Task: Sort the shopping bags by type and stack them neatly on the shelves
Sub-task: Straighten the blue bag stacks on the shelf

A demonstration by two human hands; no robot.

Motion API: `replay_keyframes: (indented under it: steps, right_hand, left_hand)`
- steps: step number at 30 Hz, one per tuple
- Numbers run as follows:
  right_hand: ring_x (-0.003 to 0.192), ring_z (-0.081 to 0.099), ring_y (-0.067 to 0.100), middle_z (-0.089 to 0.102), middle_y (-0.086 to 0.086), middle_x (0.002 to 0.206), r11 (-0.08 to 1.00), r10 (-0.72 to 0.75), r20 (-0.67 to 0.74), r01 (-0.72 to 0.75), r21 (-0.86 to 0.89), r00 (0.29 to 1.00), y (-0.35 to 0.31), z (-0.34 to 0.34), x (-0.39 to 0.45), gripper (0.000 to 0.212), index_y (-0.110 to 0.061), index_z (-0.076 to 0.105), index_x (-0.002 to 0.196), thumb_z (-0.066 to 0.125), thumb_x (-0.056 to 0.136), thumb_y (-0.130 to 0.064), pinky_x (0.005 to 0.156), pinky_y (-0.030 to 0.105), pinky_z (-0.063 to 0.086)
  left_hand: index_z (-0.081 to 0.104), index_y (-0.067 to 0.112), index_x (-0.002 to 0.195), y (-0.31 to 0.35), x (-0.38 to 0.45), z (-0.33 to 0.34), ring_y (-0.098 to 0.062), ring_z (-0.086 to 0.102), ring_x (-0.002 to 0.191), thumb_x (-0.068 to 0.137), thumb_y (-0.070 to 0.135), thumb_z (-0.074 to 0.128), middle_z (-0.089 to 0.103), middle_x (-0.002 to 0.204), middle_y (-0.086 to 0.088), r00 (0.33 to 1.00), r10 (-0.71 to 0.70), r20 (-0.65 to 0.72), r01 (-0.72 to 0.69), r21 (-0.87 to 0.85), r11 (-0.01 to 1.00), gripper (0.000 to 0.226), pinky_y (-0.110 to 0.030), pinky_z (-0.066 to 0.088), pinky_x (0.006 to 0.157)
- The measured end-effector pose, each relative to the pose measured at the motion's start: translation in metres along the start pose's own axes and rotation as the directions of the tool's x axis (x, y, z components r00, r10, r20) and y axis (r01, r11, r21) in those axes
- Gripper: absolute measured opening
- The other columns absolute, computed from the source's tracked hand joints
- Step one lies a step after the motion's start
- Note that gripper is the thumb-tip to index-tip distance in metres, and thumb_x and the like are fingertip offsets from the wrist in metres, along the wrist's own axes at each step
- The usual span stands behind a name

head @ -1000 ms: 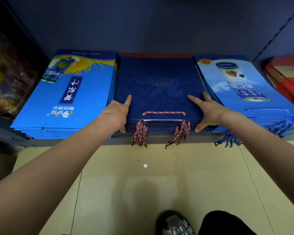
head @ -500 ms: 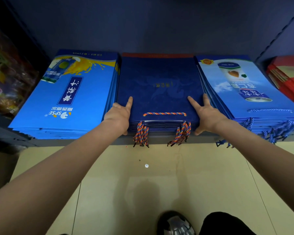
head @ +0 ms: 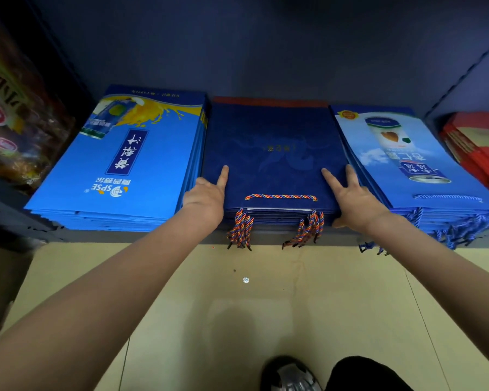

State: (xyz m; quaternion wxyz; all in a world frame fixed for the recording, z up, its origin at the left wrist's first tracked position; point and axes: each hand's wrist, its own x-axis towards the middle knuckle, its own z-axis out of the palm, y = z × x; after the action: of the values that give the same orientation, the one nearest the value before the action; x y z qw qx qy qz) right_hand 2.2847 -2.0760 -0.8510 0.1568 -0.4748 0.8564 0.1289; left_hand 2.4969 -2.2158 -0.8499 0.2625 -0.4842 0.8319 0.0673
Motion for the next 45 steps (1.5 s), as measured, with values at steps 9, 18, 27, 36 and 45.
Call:
replay_keyframes:
  steps: [9, 18, 27, 36, 45]
  right_hand:
    - [0.133, 0.025, 0.044, -0.015, 0.014, 0.154, 0.994, 0.048, 0.041, -0.051, 0.096, 0.998, -0.013, -0.007, -0.010, 0.112, -0.033, -0.007, 0.148, 0.077, 0.076, -0.019, 0.104, 0.047, 0.033]
    - [0.140, 0.009, 0.039, 0.000, 0.010, 0.155, 0.999, 0.031, -0.066, -0.031, 0.009, 0.997, -0.032, 0.009, -0.038, 0.082, -0.022, -0.002, 0.150, 0.056, 0.092, -0.027, 0.113, 0.048, 0.020]
    - [0.130, 0.037, 0.025, 0.031, 0.007, 0.142, 0.813, -0.388, -0.133, 0.407, 0.416, 0.912, -0.140, -0.049, -0.067, 0.078, -0.023, 0.026, 0.146, 0.070, 0.081, -0.021, 0.107, 0.033, 0.033]
    - [0.132, 0.029, 0.041, -0.020, 0.011, 0.154, 0.840, -0.371, 0.076, 0.299, 0.454, 0.926, -0.275, -0.038, -0.045, 0.106, -0.032, -0.007, 0.149, 0.072, 0.080, -0.017, 0.098, 0.039, 0.038]
    - [0.117, 0.053, 0.037, -0.029, 0.026, 0.148, 0.931, -0.259, 0.224, 0.182, 0.316, 0.939, -0.278, -0.050, -0.017, 0.114, -0.030, -0.017, 0.147, 0.073, 0.079, -0.013, 0.095, 0.036, 0.045]
  left_hand:
    - [-0.024, 0.021, 0.145, -0.003, -0.009, 0.002, -0.024, 0.057, 0.107, 0.086, -0.004, 0.056, 0.027, 0.137, -0.021, 0.996, 0.020, -0.086, -0.020, -0.007, 1.000, 0.103, -0.033, 0.043, 0.082]
    - [-0.004, 0.012, 0.149, 0.012, -0.039, 0.007, -0.037, 0.004, 0.143, 0.095, 0.020, 0.047, -0.004, 0.155, -0.020, 0.972, 0.115, -0.204, -0.107, 0.049, 0.993, 0.076, -0.044, 0.016, 0.113]
    - [-0.008, 0.031, 0.148, -0.128, -0.053, 0.001, -0.021, -0.019, 0.143, 0.074, 0.055, 0.068, -0.014, 0.157, -0.004, 0.952, 0.117, -0.284, -0.184, -0.221, 0.958, 0.109, -0.047, -0.004, 0.115]
    - [-0.024, 0.031, 0.144, -0.237, -0.010, 0.010, -0.039, 0.011, 0.142, 0.063, 0.045, 0.082, -0.014, 0.155, -0.016, 0.996, -0.072, 0.043, 0.079, -0.207, 0.975, 0.134, -0.050, 0.026, 0.111]
    - [-0.026, 0.036, 0.142, -0.246, 0.002, 0.019, -0.026, 0.066, 0.079, 0.069, 0.015, 0.082, 0.023, 0.150, -0.018, 0.988, -0.017, 0.156, 0.077, -0.389, 0.918, 0.132, -0.034, 0.056, 0.068]
